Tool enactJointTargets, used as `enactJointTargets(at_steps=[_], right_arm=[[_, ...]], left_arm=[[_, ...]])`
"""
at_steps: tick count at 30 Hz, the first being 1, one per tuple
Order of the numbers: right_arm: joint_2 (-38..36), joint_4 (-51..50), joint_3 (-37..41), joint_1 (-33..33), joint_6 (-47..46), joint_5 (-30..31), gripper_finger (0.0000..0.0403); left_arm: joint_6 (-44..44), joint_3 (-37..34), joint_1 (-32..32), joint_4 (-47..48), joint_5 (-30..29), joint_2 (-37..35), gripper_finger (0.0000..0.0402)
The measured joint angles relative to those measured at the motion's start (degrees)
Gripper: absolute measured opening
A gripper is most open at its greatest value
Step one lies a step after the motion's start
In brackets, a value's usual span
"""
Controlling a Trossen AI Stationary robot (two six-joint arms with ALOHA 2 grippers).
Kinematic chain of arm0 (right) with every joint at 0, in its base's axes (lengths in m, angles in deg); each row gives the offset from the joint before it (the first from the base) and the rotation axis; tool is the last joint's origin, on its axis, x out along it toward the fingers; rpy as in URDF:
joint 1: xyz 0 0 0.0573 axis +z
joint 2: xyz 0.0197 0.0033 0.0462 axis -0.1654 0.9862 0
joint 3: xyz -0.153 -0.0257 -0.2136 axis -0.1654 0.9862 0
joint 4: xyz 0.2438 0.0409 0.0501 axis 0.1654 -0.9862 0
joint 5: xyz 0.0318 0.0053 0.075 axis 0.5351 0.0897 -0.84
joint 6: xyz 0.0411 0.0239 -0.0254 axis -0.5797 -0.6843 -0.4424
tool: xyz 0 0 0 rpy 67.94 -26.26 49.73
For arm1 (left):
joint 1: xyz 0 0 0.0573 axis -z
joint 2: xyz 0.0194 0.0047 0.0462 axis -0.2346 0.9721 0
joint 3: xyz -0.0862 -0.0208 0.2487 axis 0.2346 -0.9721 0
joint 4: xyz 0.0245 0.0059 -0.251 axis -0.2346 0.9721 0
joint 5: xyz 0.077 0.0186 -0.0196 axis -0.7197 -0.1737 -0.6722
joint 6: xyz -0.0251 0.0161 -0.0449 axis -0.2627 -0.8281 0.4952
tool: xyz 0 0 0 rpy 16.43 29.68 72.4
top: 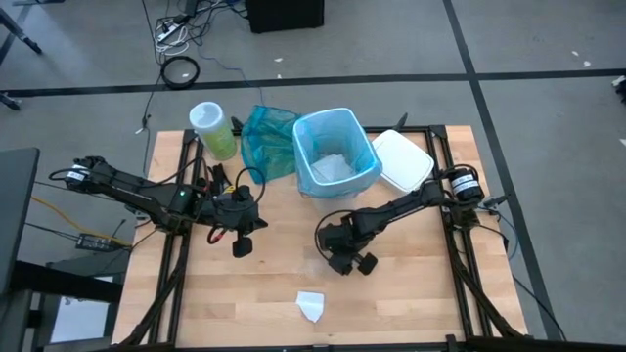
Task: Place trash/remove bag and relplace
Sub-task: Put the clear plastic into the white trash bin
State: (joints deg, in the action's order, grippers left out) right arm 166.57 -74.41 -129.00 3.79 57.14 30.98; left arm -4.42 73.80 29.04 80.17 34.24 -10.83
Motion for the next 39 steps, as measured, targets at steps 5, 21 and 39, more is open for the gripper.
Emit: enactJointTargets(at_steps=[5, 21, 39], right_arm=[[-0.6, -1.9, 0.0, 2.5, -0.2, -1.0, 0.0002], [-2.3, 3.4, -6.8, 0.7, 10.8, -5.7, 0.0231], [-2.1, 4.0, -0.1, 2.5, 6.8, -2.5, 0.0223]], left_arm=[[-0.1, 0.0, 0.0, 0.0, 0.0, 0.0, 0.0014], [-0.3, 0.0, 0.0, -0.6, 0.0, 0.0, 0.0014], [-1.4, 0.0, 0.0, -0.6, 0.0, 0.0, 0.0014]])
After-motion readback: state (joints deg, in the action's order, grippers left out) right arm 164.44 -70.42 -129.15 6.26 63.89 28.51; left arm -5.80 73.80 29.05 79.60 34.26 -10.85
